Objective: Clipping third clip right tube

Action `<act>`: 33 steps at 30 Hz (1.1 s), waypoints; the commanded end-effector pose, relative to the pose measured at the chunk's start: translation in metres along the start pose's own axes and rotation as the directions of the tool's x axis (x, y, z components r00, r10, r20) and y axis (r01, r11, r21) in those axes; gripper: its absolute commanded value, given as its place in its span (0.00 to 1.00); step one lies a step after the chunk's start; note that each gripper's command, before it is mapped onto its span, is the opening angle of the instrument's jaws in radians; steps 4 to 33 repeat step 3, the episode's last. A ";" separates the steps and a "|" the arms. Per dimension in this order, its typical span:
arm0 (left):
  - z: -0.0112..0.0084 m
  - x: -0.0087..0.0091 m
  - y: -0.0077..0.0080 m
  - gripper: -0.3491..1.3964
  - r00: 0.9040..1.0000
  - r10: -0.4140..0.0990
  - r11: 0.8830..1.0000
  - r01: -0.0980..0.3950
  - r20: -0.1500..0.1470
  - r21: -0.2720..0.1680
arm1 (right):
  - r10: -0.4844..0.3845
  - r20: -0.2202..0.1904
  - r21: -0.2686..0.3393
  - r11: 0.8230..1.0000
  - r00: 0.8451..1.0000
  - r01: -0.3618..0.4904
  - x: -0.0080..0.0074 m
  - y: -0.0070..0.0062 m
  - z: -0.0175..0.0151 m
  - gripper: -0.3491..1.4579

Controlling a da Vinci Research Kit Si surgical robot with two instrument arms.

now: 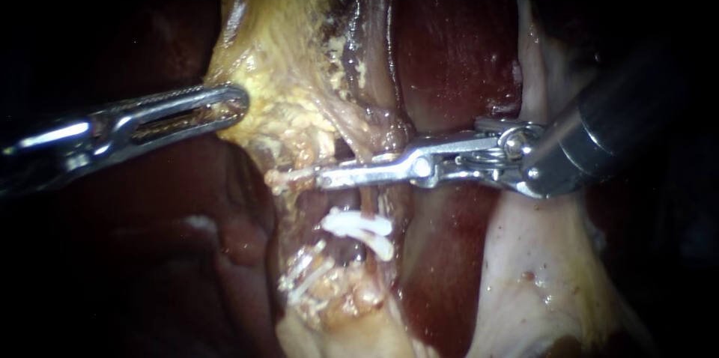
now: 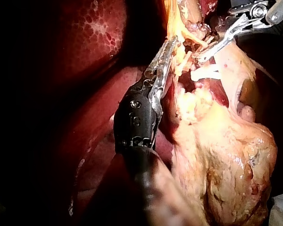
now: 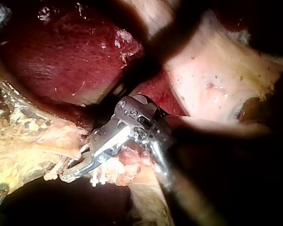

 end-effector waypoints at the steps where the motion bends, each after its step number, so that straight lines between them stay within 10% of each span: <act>1: 0.0000 0.0000 0.0000 0.00 1.000 0.000 1.000 0.000 0.000 0.000 | 0.000 0.000 0.001 1.000 1.000 0.000 0.0000 0.0000 0.0000 0.00; 33: 0.0000 0.0000 0.0000 0.00 1.000 0.000 1.000 0.000 0.000 0.000 | 0.000 0.000 0.001 1.000 1.000 0.000 0.0000 0.0000 0.0000 0.00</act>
